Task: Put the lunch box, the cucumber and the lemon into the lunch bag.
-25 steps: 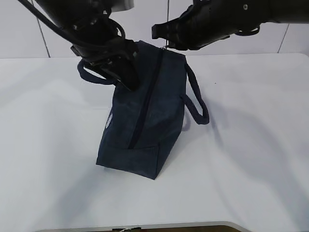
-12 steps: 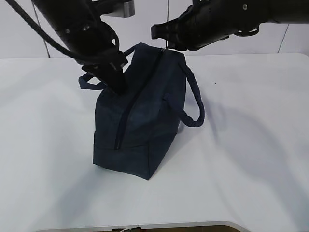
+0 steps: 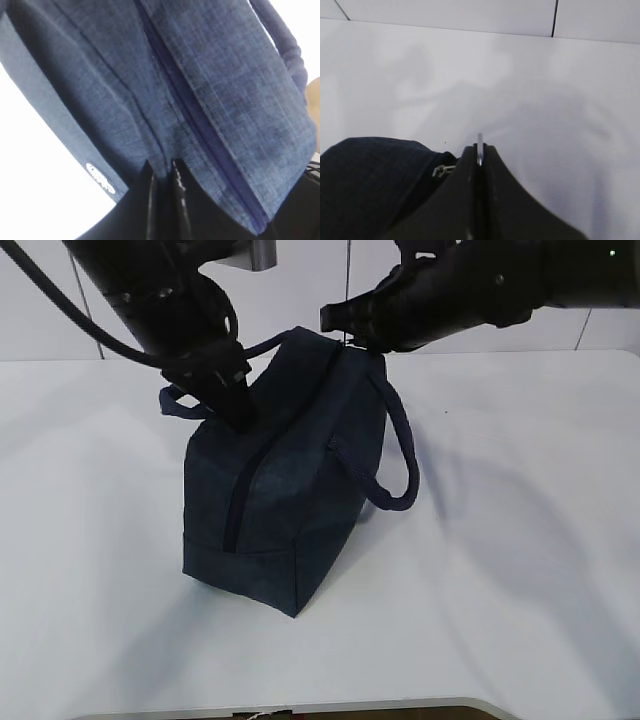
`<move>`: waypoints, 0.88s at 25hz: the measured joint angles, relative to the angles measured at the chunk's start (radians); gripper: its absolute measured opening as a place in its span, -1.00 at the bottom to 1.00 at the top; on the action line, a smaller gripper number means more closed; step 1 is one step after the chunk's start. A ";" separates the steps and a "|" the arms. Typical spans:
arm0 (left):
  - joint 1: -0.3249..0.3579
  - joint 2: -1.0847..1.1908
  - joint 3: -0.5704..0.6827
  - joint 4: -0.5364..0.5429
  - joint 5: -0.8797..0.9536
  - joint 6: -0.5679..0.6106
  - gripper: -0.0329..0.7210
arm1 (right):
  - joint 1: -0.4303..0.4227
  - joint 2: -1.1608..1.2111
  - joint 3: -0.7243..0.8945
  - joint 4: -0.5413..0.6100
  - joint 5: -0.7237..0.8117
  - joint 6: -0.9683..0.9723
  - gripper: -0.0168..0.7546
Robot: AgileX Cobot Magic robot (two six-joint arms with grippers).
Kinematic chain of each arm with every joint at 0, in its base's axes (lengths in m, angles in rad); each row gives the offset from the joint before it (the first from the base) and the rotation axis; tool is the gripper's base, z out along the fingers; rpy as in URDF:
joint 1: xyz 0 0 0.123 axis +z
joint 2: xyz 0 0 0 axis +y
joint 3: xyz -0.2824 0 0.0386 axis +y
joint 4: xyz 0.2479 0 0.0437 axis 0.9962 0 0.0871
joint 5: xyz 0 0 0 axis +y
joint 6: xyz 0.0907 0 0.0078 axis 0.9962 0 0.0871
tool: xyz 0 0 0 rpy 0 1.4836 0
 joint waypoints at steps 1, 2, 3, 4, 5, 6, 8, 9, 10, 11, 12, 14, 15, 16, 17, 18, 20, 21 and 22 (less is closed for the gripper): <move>0.000 0.000 0.000 -0.002 0.001 0.000 -0.92 | -0.004 0.006 -0.003 0.000 -0.002 0.000 -0.94; 0.000 0.000 0.000 -0.004 0.001 0.002 -0.92 | -0.007 0.016 -0.007 0.000 -0.004 0.000 -0.94; 0.000 0.000 0.000 -0.004 0.001 0.002 -0.92 | -0.009 0.021 -0.013 0.000 -0.009 0.000 -0.94; 0.000 0.000 0.000 -0.004 0.001 0.002 -0.92 | -0.011 0.026 -0.020 0.002 -0.009 0.000 -0.94; 0.000 0.000 0.000 -0.006 0.001 0.002 -0.92 | -0.017 0.033 -0.026 0.009 -0.009 0.001 -0.94; 0.000 0.000 0.000 -0.008 0.001 0.002 -0.92 | -0.024 0.037 -0.031 0.019 -0.009 0.005 -0.94; 0.000 0.000 0.000 -0.010 -0.004 0.002 -0.92 | -0.041 0.056 -0.050 0.051 -0.009 0.011 -0.94; 0.000 0.000 0.000 -0.010 -0.008 0.002 -0.92 | -0.050 0.066 -0.057 0.071 -0.007 0.016 -0.94; 0.000 0.000 0.000 -0.012 -0.010 0.002 -0.92 | -0.058 0.074 -0.069 0.101 0.001 0.019 -0.94; 0.000 0.000 0.000 -0.012 -0.014 0.002 -0.92 | -0.062 0.086 -0.082 0.123 0.010 0.020 -0.94; 0.000 0.000 0.000 -0.012 -0.016 0.002 -0.92 | -0.065 0.093 -0.094 0.143 0.022 0.020 -0.94; 0.000 0.000 0.000 -0.009 -0.016 0.004 -0.92 | -0.071 0.112 -0.120 0.188 0.061 0.020 -0.94; 0.000 0.000 0.000 -0.008 -0.016 0.004 -0.92 | -0.072 0.117 -0.137 0.209 0.085 0.022 -0.94; 0.000 0.000 0.000 -0.006 -0.014 0.005 -0.92 | -0.075 0.118 -0.150 0.227 0.108 0.022 -0.94; 0.000 0.000 0.000 -0.004 -0.010 0.006 -0.92 | -0.075 0.120 -0.164 0.242 0.140 0.022 -0.94; 0.000 0.000 0.000 -0.002 -0.005 0.008 -0.92 | -0.077 0.120 -0.186 0.259 0.174 0.015 -0.94; 0.000 0.000 0.000 0.000 -0.002 0.009 -0.92 | -0.082 0.120 -0.224 0.297 0.245 -0.011 -0.94; 0.000 0.000 0.000 0.002 0.001 0.009 -0.92 | -0.084 0.120 -0.242 0.316 0.275 -0.027 -0.94; 0.000 0.000 0.000 0.002 0.003 0.009 -0.92 | -0.086 0.122 -0.268 0.341 0.306 -0.044 -0.94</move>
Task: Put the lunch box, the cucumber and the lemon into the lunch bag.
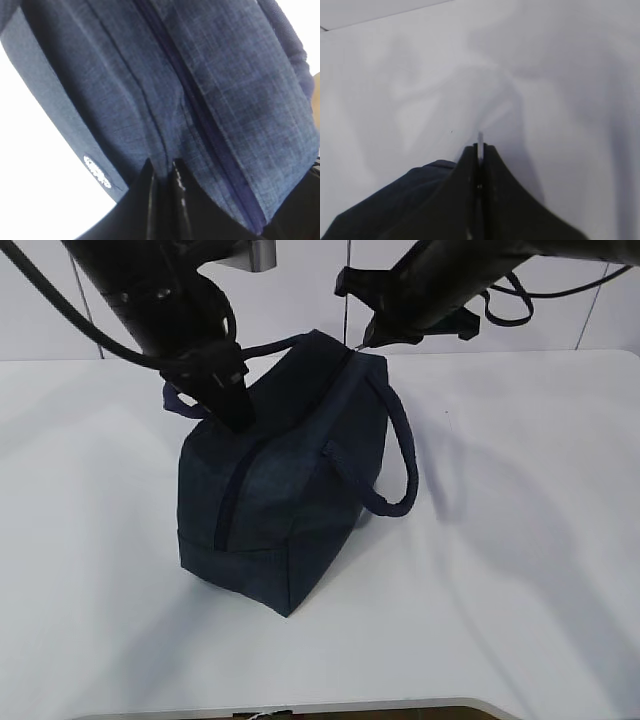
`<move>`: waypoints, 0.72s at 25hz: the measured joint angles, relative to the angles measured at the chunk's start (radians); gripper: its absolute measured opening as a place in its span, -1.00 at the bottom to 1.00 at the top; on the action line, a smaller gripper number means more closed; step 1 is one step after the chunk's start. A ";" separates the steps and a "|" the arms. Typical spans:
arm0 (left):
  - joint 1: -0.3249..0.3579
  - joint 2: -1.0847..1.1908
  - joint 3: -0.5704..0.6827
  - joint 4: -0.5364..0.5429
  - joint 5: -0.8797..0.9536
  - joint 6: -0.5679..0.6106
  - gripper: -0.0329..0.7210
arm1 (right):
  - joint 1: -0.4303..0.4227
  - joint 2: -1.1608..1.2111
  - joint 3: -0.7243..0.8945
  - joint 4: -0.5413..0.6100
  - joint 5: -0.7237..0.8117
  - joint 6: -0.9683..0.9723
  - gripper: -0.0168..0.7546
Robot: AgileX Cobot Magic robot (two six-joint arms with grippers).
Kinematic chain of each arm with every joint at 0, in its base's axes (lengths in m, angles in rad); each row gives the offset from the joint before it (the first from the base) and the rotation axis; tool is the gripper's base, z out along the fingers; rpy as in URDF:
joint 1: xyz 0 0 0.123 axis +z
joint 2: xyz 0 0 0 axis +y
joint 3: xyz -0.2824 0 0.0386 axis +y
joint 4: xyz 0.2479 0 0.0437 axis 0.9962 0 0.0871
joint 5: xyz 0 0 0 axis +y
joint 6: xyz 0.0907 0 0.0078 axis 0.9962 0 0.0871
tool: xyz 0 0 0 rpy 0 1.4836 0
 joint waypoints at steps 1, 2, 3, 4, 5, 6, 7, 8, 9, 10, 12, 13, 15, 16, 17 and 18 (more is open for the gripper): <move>0.000 0.000 0.000 0.002 0.000 0.000 -0.92 | 0.000 0.002 -0.019 0.018 0.043 -0.021 -0.94; 0.000 0.000 0.000 0.002 0.000 0.000 -0.92 | 0.000 0.001 -0.037 0.029 0.071 -0.031 -0.94; 0.000 0.000 0.000 0.002 0.000 0.000 -0.92 | 0.000 0.001 -0.059 0.036 0.101 -0.037 -0.94; 0.000 0.000 0.000 0.002 0.002 0.001 -0.92 | 0.000 0.001 -0.073 0.043 0.120 -0.040 -0.94; 0.000 0.000 0.000 0.002 0.004 0.002 -0.92 | 0.000 0.001 -0.086 0.045 0.149 -0.042 -0.94; 0.000 0.000 0.000 0.002 0.004 0.002 -0.92 | 0.000 0.001 -0.093 0.045 0.166 -0.043 -0.94; 0.000 0.000 0.000 0.002 0.004 0.002 -0.92 | 0.000 0.001 -0.099 0.046 0.183 -0.045 -0.94; 0.000 0.000 0.000 0.002 0.004 0.002 -0.92 | 0.000 0.001 -0.101 0.046 0.194 -0.045 -0.94; 0.000 0.000 0.000 0.002 0.004 0.002 -0.92 | 0.000 0.001 -0.105 0.046 0.200 -0.045 -0.94; 0.000 0.000 0.000 0.002 0.004 0.002 -0.92 | 0.000 0.001 -0.105 0.046 0.207 -0.045 -0.94; 0.000 0.000 0.000 0.000 0.006 0.002 -0.92 | 0.000 0.001 -0.107 0.046 0.219 -0.035 -0.94; 0.000 0.000 0.000 -0.002 0.006 0.002 -0.92 | 0.000 0.001 -0.107 0.046 0.223 -0.025 -0.94; 0.000 0.000 0.000 -0.002 0.008 0.002 -0.92 | 0.000 0.001 -0.109 0.058 0.237 -0.004 -0.94; 0.000 0.000 0.000 -0.002 0.008 0.002 -0.92 | 0.000 0.001 -0.111 0.062 0.242 0.000 -0.94; 0.000 0.000 0.000 -0.002 0.008 0.002 -0.92 | 0.000 0.001 -0.118 0.071 0.248 0.002 -0.94; 0.000 0.000 0.000 -0.004 0.010 0.002 -0.92 | 0.000 0.001 -0.125 0.076 0.262 0.003 -0.94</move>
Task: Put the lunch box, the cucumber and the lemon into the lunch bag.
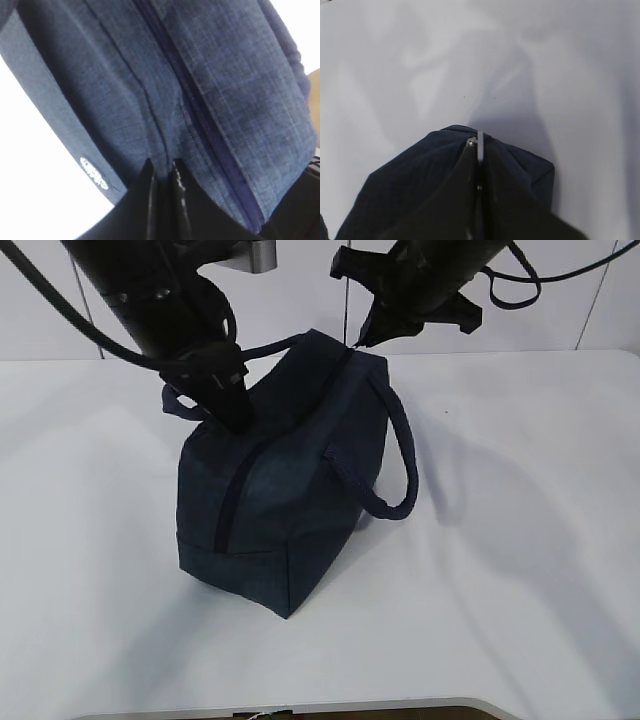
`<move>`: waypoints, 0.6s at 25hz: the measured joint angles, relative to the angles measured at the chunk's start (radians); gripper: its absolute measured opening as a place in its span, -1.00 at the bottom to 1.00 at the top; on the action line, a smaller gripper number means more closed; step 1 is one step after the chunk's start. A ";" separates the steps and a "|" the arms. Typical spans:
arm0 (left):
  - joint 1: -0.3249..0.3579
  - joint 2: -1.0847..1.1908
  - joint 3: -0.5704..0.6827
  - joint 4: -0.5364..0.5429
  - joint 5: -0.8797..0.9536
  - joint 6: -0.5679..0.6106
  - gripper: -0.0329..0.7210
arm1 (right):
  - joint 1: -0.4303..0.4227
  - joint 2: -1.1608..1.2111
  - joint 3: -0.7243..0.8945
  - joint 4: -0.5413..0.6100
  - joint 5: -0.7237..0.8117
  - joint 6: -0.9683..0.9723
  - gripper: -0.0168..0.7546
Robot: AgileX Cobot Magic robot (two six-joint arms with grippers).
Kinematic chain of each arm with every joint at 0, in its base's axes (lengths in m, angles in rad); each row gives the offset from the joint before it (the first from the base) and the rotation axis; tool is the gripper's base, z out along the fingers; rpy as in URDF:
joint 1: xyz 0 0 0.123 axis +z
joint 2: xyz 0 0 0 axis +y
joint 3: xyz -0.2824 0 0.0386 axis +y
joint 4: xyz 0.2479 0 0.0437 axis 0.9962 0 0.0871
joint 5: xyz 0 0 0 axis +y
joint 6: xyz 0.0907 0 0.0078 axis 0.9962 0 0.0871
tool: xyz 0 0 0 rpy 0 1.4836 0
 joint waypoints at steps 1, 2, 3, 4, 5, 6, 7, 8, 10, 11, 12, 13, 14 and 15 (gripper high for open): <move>0.000 0.000 0.000 0.000 0.000 0.000 -0.92 | 0.000 0.000 -0.005 0.002 0.005 0.002 -0.94; 0.000 0.000 0.000 0.000 0.002 0.000 -0.92 | 0.000 0.000 -0.011 0.004 0.007 0.004 -0.94; 0.000 0.000 0.000 -0.002 0.002 0.000 -0.92 | 0.000 0.000 -0.018 0.004 0.009 0.004 -0.94; 0.000 0.000 0.000 -0.004 0.002 0.000 -0.92 | 0.000 0.000 -0.023 0.002 0.009 0.004 -0.94; 0.000 0.000 0.000 -0.009 0.002 0.000 -0.92 | 0.000 0.000 -0.026 0.002 0.005 0.004 -0.94; 0.000 0.000 0.000 -0.013 0.002 0.000 -0.92 | 0.000 0.000 -0.029 0.000 0.000 0.004 -0.94; 0.000 0.000 0.000 -0.022 0.002 0.000 -0.92 | -0.001 0.004 -0.030 0.000 -0.002 0.004 -0.94; 0.000 0.000 0.000 -0.028 0.002 0.000 -0.92 | -0.003 0.009 -0.032 -0.002 -0.008 0.006 -0.94; 0.000 0.000 0.000 -0.037 0.004 0.000 -0.92 | -0.008 0.028 -0.035 -0.003 -0.017 0.012 -0.94; 0.000 0.000 0.000 -0.041 0.004 0.000 -0.92 | -0.010 0.039 -0.035 -0.003 -0.021 0.016 -0.94; 0.000 0.000 0.000 -0.043 0.005 0.000 -0.92 | -0.010 0.049 -0.035 -0.003 -0.024 0.021 -0.94; 0.000 0.000 0.000 -0.045 0.005 0.000 -0.92 | -0.012 0.056 -0.035 -0.003 -0.026 0.023 -0.94; 0.000 0.000 0.000 -0.045 0.005 0.000 -0.92 | -0.012 0.070 -0.035 -0.003 -0.028 0.027 -0.94; 0.000 0.000 0.000 -0.045 0.005 0.000 -0.92 | -0.012 0.078 -0.035 0.001 -0.033 0.030 -0.94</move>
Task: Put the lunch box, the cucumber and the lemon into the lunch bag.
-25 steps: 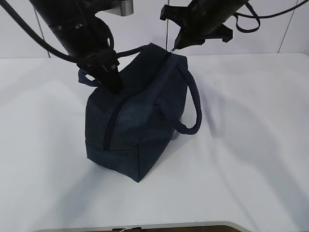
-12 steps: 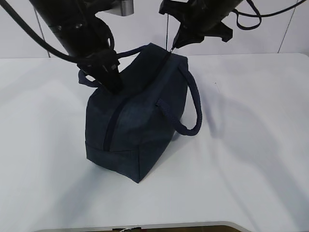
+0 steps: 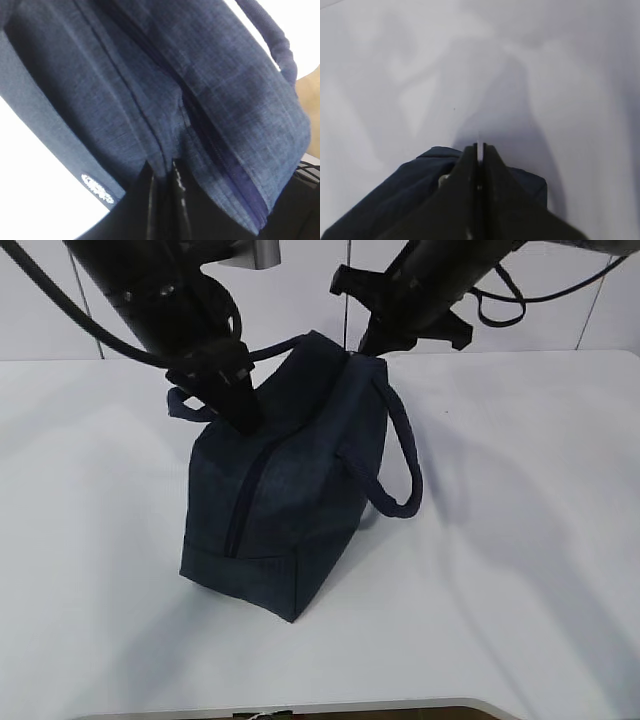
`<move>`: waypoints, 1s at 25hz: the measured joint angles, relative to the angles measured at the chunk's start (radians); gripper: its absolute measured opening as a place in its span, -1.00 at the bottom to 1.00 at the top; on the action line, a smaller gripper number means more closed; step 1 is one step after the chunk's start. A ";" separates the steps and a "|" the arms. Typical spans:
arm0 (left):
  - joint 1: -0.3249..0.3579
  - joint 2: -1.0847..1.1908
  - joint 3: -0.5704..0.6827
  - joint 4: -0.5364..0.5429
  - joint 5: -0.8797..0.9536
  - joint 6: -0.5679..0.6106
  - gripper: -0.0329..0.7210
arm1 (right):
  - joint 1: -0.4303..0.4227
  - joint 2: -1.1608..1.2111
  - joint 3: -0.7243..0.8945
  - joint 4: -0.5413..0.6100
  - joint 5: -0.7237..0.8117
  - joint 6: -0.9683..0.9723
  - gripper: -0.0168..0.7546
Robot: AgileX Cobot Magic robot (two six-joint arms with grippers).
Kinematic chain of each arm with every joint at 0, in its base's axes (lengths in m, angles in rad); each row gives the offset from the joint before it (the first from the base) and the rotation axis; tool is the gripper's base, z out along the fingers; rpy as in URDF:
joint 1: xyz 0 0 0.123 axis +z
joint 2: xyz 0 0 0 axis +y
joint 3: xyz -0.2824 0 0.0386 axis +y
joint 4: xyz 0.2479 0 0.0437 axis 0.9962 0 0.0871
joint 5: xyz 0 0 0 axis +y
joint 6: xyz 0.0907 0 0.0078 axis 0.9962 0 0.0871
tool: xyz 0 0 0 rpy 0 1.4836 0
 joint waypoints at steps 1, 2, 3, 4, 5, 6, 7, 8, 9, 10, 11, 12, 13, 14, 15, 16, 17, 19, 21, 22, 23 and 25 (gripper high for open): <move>0.000 0.000 0.000 0.000 0.000 0.000 -0.92 | 0.000 0.007 0.000 0.002 -0.002 0.001 -0.94; 0.000 0.000 0.000 -0.002 0.000 0.000 -0.92 | 0.000 0.020 -0.002 0.005 -0.005 0.002 -0.94; 0.000 0.000 0.000 -0.002 0.000 0.000 -0.92 | 0.000 0.031 -0.002 0.013 -0.006 0.004 -0.94; 0.000 0.000 0.000 -0.002 0.000 0.000 -0.92 | 0.000 0.038 -0.005 0.018 -0.006 0.006 -0.94; 0.000 0.000 0.000 -0.002 0.000 0.000 -0.92 | 0.000 0.047 -0.008 0.025 -0.006 0.006 -0.94; 0.000 0.000 0.000 -0.002 0.000 0.000 -0.92 | 0.000 0.055 -0.010 0.037 -0.002 0.008 -0.94; 0.000 0.000 0.000 -0.002 0.000 0.000 -0.92 | 0.000 0.058 -0.011 0.048 0.003 0.008 -0.94; 0.000 0.000 0.000 -0.002 0.000 0.000 -0.92 | 0.000 0.058 -0.011 0.056 0.005 0.004 -0.94; 0.000 0.000 0.000 -0.002 0.000 0.000 -0.92 | 0.000 0.058 -0.013 0.059 0.009 -0.003 -0.94; 0.000 0.000 0.000 -0.002 0.002 0.000 -0.92 | 0.000 0.058 -0.015 0.063 0.012 -0.016 -0.94; 0.000 0.000 0.000 -0.002 0.002 0.000 -0.92 | 0.000 0.058 -0.019 0.063 0.012 -0.027 -0.94; 0.000 0.000 0.000 -0.002 0.002 0.000 -0.92 | 0.000 0.058 -0.021 0.064 0.014 -0.037 -0.94; 0.000 0.000 0.000 -0.002 0.002 0.000 -0.92 | 0.000 0.056 -0.028 0.064 0.019 -0.048 -0.94; 0.000 0.000 0.000 -0.002 0.004 0.000 -0.92 | 0.000 0.054 -0.041 0.064 0.029 -0.064 -0.94; 0.000 0.000 0.000 -0.002 0.004 -0.008 -0.92 | 0.000 0.054 -0.056 0.064 0.038 -0.073 -0.94; 0.000 0.000 0.000 -0.002 0.004 -0.020 -0.91 | 0.000 0.054 -0.076 0.064 0.047 -0.084 -0.94; 0.000 0.000 -0.002 -0.002 0.006 -0.039 -0.90 | 0.000 0.054 -0.093 0.064 0.055 -0.093 -0.94; 0.000 0.000 -0.021 0.000 0.008 -0.076 -0.83 | 0.000 0.053 -0.135 0.064 0.079 -0.114 -0.94; 0.000 0.000 -0.048 0.007 0.013 -0.115 -0.68 | 0.000 0.052 -0.168 0.064 0.104 -0.135 -0.94; 0.000 0.000 -0.064 0.009 0.015 -0.131 -0.58 | 0.000 0.052 -0.181 0.064 0.116 -0.140 -0.94; 0.000 0.000 -0.080 0.009 0.015 -0.144 -0.49 | 0.000 0.052 -0.190 0.064 0.126 -0.148 -0.94; 0.000 -0.003 -0.099 0.009 0.000 -0.176 -0.22 | 0.000 0.052 -0.197 0.064 0.136 -0.161 -0.94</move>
